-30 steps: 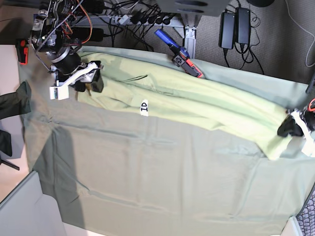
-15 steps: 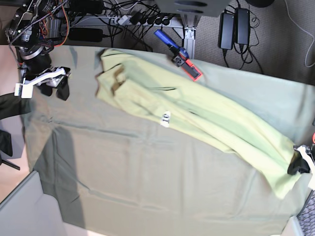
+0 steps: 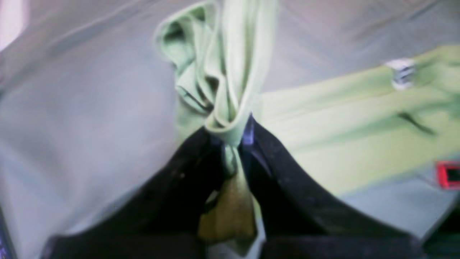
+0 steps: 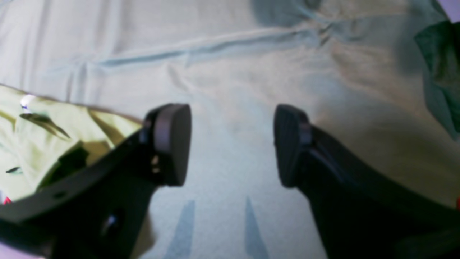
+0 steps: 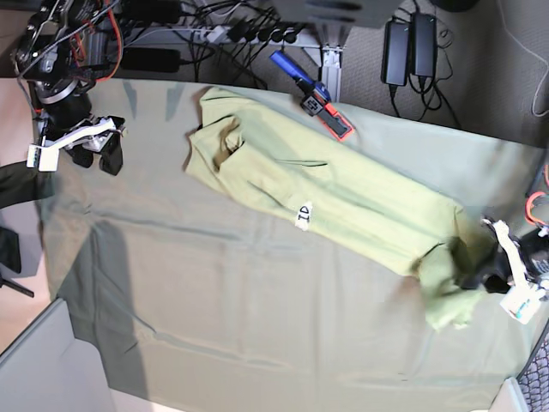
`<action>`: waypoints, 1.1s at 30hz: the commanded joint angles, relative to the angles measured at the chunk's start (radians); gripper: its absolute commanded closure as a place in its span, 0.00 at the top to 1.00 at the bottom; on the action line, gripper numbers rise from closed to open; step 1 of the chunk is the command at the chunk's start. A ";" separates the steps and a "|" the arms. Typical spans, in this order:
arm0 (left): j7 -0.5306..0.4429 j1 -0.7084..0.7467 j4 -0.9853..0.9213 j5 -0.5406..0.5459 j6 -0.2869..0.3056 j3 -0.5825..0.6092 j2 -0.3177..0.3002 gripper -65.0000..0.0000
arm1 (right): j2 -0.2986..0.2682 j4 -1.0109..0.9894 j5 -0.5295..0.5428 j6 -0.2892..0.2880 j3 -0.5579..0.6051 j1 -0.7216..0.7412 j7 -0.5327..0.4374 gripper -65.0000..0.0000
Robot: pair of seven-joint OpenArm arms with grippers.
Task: Fold the T-shirt properly
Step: 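Lift the shirt end with the left gripper and fold it toward the right gripper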
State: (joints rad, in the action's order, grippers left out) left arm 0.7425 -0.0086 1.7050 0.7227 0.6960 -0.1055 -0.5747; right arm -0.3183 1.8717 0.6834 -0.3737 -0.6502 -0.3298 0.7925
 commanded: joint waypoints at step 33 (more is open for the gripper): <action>0.040 -0.028 -0.049 -0.207 -0.143 0.171 0.334 0.00 | -0.017 0.017 -0.022 -0.027 -0.008 0.000 -0.007 0.56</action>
State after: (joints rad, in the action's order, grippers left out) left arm 0.8093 -0.0051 1.6367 0.5007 0.5507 0.0727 -0.2279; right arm -0.3183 1.8717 0.6514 -0.3737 -0.6502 -0.3328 0.8082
